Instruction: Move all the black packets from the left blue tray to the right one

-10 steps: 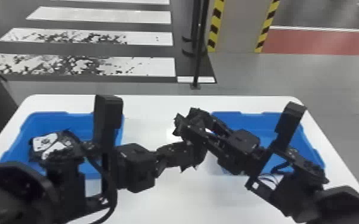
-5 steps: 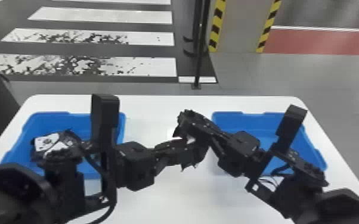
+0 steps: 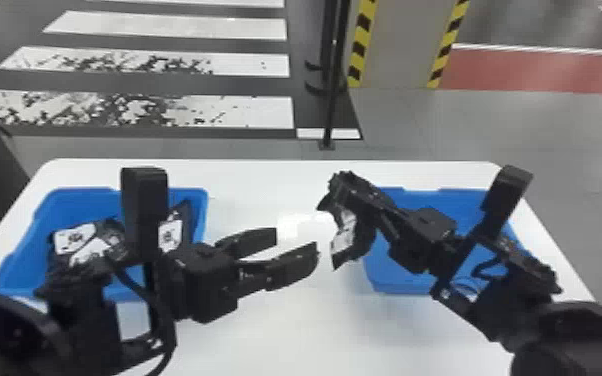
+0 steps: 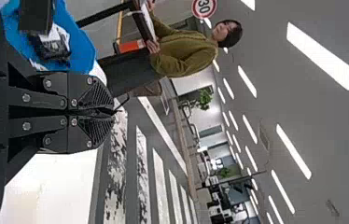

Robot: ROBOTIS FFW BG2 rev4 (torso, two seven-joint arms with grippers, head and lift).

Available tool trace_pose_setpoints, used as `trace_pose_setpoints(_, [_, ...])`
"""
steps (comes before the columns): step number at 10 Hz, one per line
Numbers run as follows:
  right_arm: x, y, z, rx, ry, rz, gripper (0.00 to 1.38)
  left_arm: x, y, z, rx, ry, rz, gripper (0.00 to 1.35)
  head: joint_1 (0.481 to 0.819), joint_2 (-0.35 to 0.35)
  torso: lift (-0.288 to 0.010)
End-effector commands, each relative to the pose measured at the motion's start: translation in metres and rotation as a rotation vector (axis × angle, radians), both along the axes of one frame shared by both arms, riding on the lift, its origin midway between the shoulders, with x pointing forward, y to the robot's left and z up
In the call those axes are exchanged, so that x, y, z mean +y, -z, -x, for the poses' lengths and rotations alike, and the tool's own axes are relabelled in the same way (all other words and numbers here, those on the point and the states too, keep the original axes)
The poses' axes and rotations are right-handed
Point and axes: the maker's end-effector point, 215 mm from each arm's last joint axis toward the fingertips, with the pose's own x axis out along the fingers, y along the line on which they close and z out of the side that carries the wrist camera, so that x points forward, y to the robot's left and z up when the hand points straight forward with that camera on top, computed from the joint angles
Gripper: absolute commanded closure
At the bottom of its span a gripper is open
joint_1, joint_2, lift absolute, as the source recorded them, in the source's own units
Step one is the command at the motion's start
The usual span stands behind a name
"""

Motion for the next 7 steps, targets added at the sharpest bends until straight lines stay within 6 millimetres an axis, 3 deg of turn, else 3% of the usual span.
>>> trace_pose_setpoints(1, [-0.040,0.022,-0.036,0.018,0.080,0.012,1.28,0.008,0.001,-0.001,0.004,-0.026,0.019,0.13,0.695,-0.094,-0.140])
trace_pose_setpoints(3, [-0.116,0.070,-0.084,0.073,0.232,0.070,1.28,0.020,-0.003,-0.007,-0.010,-0.059,0.032,0.13,0.695,-0.129,-0.140])
trace_pose_setpoints(4, [-0.165,0.095,-0.096,0.108,0.325,0.138,1.28,0.023,-0.007,-0.009,-0.023,-0.070,0.042,0.13,0.695,-0.160,-0.140])
trace_pose_setpoints(5, [-0.202,0.105,-0.102,0.124,0.406,0.190,1.28,0.029,-0.011,-0.013,-0.042,-0.090,0.047,0.13,0.695,-0.210,-0.140])
trace_pose_setpoints(6, [-0.223,0.107,-0.103,0.128,0.463,0.225,1.15,0.040,-0.012,-0.016,-0.058,-0.119,0.050,0.13,0.695,-0.231,-0.140])
trace_pose_setpoints(7, [-0.227,0.107,-0.103,0.129,0.483,0.230,0.76,0.054,-0.012,-0.022,-0.074,-0.156,0.040,0.13,0.695,-0.267,-0.140])
